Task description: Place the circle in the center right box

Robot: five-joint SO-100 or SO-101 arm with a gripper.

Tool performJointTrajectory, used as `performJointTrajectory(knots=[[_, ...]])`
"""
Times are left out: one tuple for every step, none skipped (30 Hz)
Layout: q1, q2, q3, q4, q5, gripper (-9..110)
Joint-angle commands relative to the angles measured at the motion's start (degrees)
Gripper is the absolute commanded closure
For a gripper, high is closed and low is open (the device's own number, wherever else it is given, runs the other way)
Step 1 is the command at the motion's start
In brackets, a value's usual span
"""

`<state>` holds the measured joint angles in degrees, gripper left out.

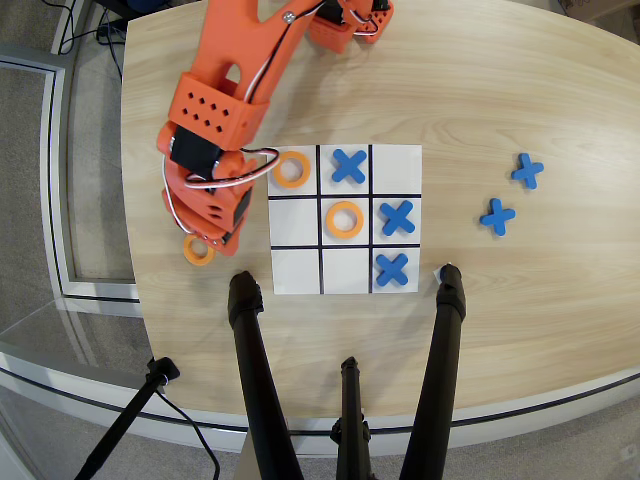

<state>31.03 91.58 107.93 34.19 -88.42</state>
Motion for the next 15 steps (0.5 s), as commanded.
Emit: performJointTrajectory(knots=[[1.05,-0.53,0.62,-0.97,-2.02,86],[1.49,-0.7,1.14,-0.97,-2.72,86],[1.93,-0.88,1.93,-1.32,-3.52,86],[2.29,-0.97,2.99,-2.29,-4.13,86],[2.64,-1.05,4.04,-3.69,-4.57,86],[2.9,-1.14,5.19,-5.01,-5.1,86],[3.16,-1.32,6.33,-6.33,-5.63,86],[3.34,-1.41,7.47,-7.56,-6.06,86],[3.43,-1.67,8.53,-8.79,-6.59,86],[3.6,-1.93,9.58,-10.37,-7.03,86],[3.69,-2.37,10.55,-11.95,-7.29,86],[3.78,-2.72,11.34,-13.45,-7.47,86],[3.87,-3.16,11.6,-13.89,-7.73,86],[3.87,-3.52,11.69,-13.89,-7.82,86],[3.96,-3.87,11.69,-13.89,-7.91,86]])
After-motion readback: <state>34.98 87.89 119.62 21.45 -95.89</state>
